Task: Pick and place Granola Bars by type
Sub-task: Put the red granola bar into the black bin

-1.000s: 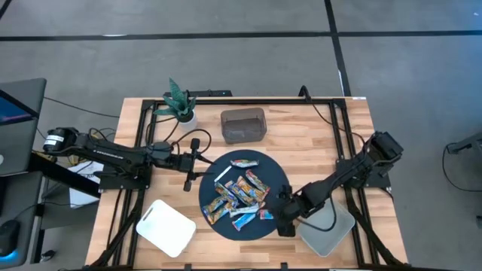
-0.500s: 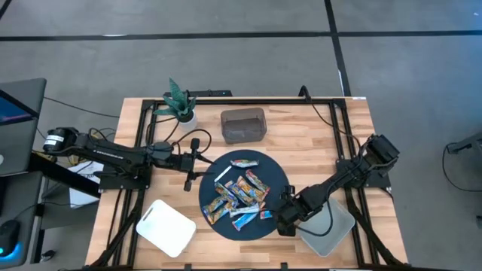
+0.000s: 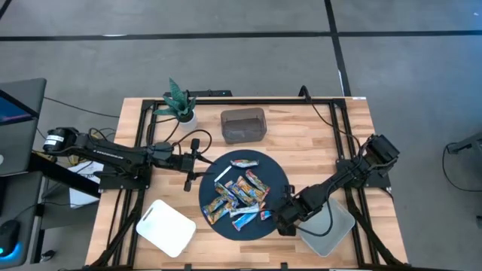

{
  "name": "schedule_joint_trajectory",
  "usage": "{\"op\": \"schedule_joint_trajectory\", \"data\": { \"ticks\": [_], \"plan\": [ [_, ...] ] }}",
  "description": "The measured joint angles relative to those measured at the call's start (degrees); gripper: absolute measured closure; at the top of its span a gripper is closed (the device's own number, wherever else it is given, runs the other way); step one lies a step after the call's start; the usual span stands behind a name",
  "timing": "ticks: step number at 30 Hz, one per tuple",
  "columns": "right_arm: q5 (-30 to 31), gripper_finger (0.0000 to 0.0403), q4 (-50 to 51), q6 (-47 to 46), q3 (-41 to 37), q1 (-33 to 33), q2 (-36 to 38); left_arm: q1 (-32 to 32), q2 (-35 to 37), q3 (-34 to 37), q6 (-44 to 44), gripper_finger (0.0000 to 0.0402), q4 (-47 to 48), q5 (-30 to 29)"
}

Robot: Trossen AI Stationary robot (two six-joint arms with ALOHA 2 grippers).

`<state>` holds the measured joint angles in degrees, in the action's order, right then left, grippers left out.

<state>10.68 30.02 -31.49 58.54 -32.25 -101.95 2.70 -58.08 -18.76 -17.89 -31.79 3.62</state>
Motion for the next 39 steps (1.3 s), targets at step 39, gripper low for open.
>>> {"op": "schedule_joint_trajectory", "data": {
  "ticks": [39],
  "plan": [
    [30.89, 0.0382, 22.0, 17.28, 14.21, 13.1, -0.04, 0.02, 0.0, 0.0, 0.07, 0.0256, 1.31, -5.6]
  ]
}}
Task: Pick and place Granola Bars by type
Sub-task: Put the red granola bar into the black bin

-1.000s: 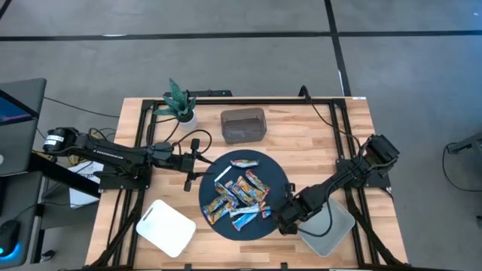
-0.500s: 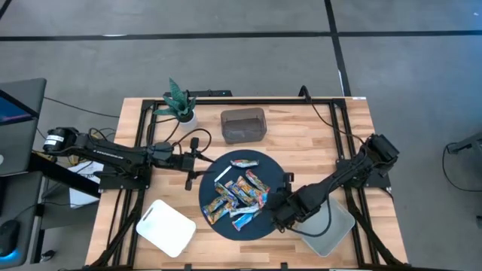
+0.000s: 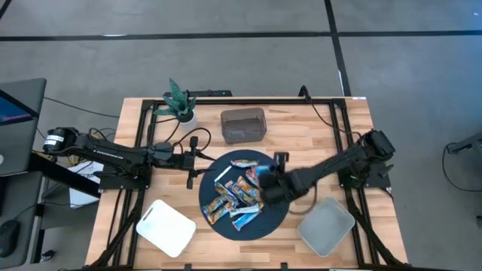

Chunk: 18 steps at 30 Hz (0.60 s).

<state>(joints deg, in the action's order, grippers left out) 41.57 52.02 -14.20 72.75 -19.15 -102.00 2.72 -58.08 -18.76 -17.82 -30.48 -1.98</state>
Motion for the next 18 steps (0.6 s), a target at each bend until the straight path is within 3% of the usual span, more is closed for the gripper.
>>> {"op": "schedule_joint_trajectory", "data": {
  "ticks": [8, 13, 18],
  "plan": [
    [-0.43, 0.0377, -18.75, 16.96, 0.0, 15.56, 0.0, 0.0, 0.0, 0.0, 0.0, 0.0256, 0.49, -1.72],
    [-8.33, 0.0382, -27.72, 24.26, 0.0, 24.3, 0.0, 0.0, 0.0, 0.0, -0.05, 0.0256, 2.03, -3.19],
    [-17.98, 0.0369, -31.04, 24.75, 0.02, 31.32, 0.0, 0.0, 0.0, 0.0, -0.09, 0.0256, 2.47, -3.45]
  ]
}}
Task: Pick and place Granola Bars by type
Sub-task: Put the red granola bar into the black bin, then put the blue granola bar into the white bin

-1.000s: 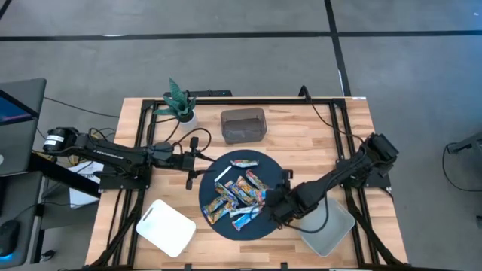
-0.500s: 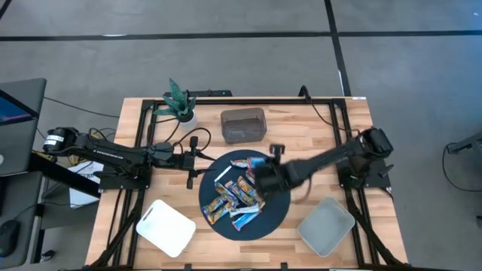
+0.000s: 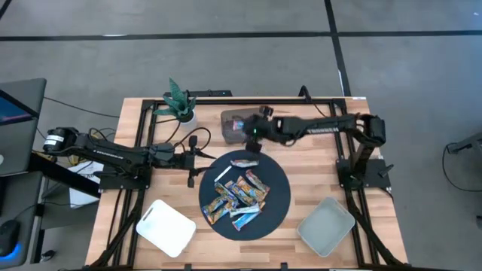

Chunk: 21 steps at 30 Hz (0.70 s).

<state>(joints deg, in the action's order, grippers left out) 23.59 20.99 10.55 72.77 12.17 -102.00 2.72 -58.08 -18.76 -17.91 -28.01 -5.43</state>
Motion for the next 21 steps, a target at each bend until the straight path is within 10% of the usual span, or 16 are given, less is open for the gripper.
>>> {"op": "schedule_joint_trajectory", "data": {
  "ticks": [11, 21],
  "plan": [
    [-4.03, 0.0241, -0.76, -2.56, 0.0, 5.19, 0.0, 0.0, 0.0, 0.0, -0.33, 0.0256, 0.37, -1.01],
    [-7.74, 0.0176, 5.11, 0.82, 0.0, -7.14, 0.0, -0.01, 0.0, 0.0, 0.55, 0.0256, 5.22, -2.54]
  ]
}}
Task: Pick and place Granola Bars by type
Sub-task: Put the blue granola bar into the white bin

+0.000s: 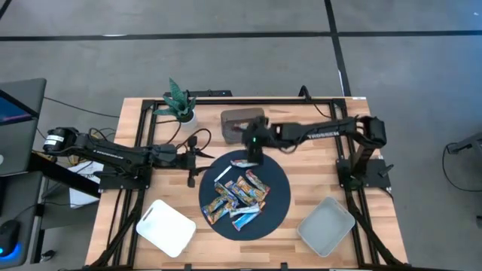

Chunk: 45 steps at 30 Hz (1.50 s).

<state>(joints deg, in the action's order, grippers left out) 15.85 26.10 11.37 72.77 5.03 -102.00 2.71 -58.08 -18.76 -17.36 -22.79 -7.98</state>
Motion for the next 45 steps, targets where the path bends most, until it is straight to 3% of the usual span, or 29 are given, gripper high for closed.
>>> {"op": "schedule_joint_trajectory", "data": {
  "ticks": [5, 11, 13, 22, 34, 38, 45],
  "plan": [
    [-3.16, 0.0177, 1.97, -1.24, 0.0, -7.98, 0.0, -0.01, 0.02, 0.0, 2.4, 0.0256, 1.82, 2.16],
    [-6.96, 0.0186, 1.26, -2.41, 0.0, -16.04, 0.0, 0.01, -0.03, 0.0, 3.47, 0.0256, 5.22, 17.81],
    [-6.64, 0.0191, 1.62, -3.91, 0.0, -18.08, 0.0, 0.06, -0.71, 0.0, 2.97, 0.0256, 5.65, 20.28],
    [2.45, 0.0212, 10.33, -14.51, 0.0, -26.44, 0.0, 3.04, -12.3, -2.85, 0.27, 0.0256, 0.04, 20.82],
    [14.34, 0.0234, 18.62, -27.69, 0.0, -38.32, 0.0, 7.95, -29.55, -20.03, -5.1, 0.0256, 10.35, 14.72],
    [19.66, 0.0238, 19.69, -31.12, 0.0, -42.05, 0.0, 9.09, -32.59, -24.47, -4.55, 0.0256, 19.64, 12.99],
    [25.67, 0.0239, 20.35, -34.89, 0.0, -45.99, 0.0, 10.14, -33.11, -26.18, -3.0, 0.0256, 24.08, 10.95]
  ]
}}
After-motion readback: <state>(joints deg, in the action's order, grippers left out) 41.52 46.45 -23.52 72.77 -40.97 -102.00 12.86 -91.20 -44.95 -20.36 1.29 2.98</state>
